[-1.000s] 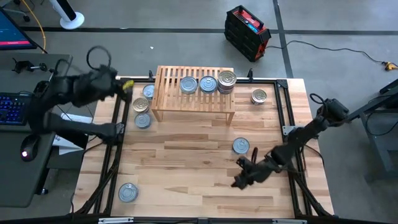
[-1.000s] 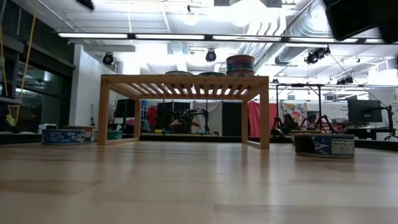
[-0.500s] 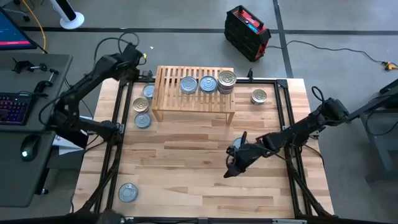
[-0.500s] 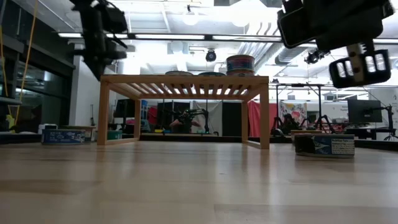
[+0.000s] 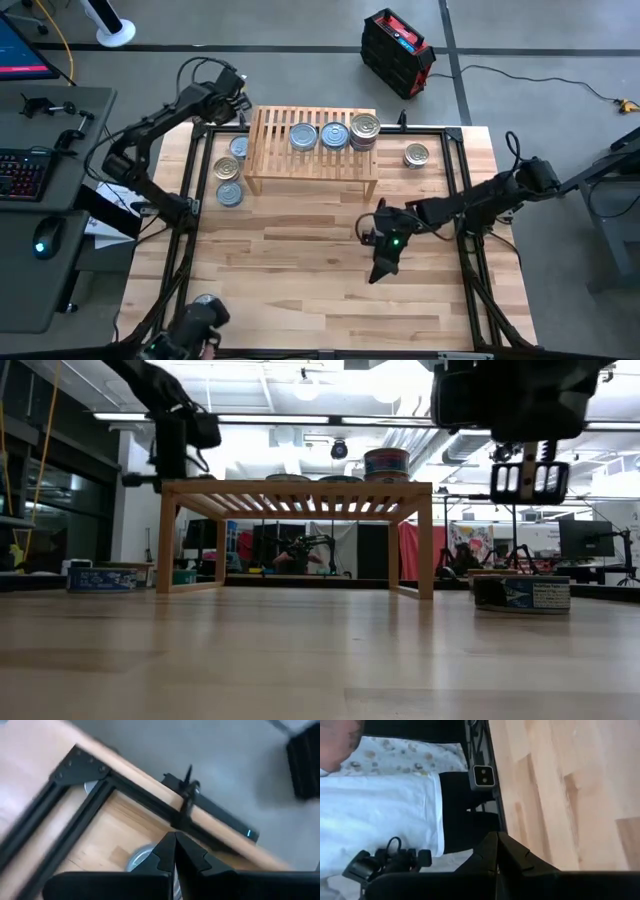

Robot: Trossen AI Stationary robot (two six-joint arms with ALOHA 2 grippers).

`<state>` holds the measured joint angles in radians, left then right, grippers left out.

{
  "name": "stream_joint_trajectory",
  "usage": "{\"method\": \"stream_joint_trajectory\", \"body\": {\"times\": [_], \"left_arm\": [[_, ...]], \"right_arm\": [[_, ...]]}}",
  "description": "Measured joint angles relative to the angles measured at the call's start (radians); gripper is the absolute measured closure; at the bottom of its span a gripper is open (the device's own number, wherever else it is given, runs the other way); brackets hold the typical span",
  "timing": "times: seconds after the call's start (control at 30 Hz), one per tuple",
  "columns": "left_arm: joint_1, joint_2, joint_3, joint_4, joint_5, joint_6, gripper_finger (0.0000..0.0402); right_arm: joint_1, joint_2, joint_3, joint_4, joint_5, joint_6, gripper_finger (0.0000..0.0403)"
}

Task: Stack canned seafood by type on shelf
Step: Stack the green and blue tuna can on top of the other green and blue tuna can on the shelf

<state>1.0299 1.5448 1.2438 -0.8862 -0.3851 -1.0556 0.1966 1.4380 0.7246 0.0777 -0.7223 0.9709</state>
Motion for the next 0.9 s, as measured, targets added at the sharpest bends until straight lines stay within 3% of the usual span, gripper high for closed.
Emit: {"method": "stream_joint_trajectory", "body": {"times": [0.1, 0.3, 0.63, 0.73, 0.9], "left_arm": [[0.023, 0.045, 0.000, 0.021, 0.003, -0.106, 0.0401], [0.059, 0.138, 0.000, 0.024, 0.103, -0.311, 0.0401], [0.048, 0.166, -0.006, -0.027, 0.173, -0.627, 0.0402], [0.046, 0.166, -0.055, 0.001, 0.180, -0.639, 0.0402], [0.018, 0.166, -0.175, 0.137, 0.288, -0.728, 0.0402]], "right_arm": [[-0.026, 0.000, 0.000, -0.015, -0.036, -0.012, 0.0402], [-0.086, 0.000, 0.000, -0.030, -0.048, -0.030, 0.0402], [-0.145, 0.000, 0.000, -0.018, -0.011, 0.042, 0.0402], [-0.148, 0.000, 0.000, -0.016, 0.015, 0.051, 0.0402], [-0.150, 0.000, 0.000, -0.011, 0.032, 0.050, 0.0402]]}}
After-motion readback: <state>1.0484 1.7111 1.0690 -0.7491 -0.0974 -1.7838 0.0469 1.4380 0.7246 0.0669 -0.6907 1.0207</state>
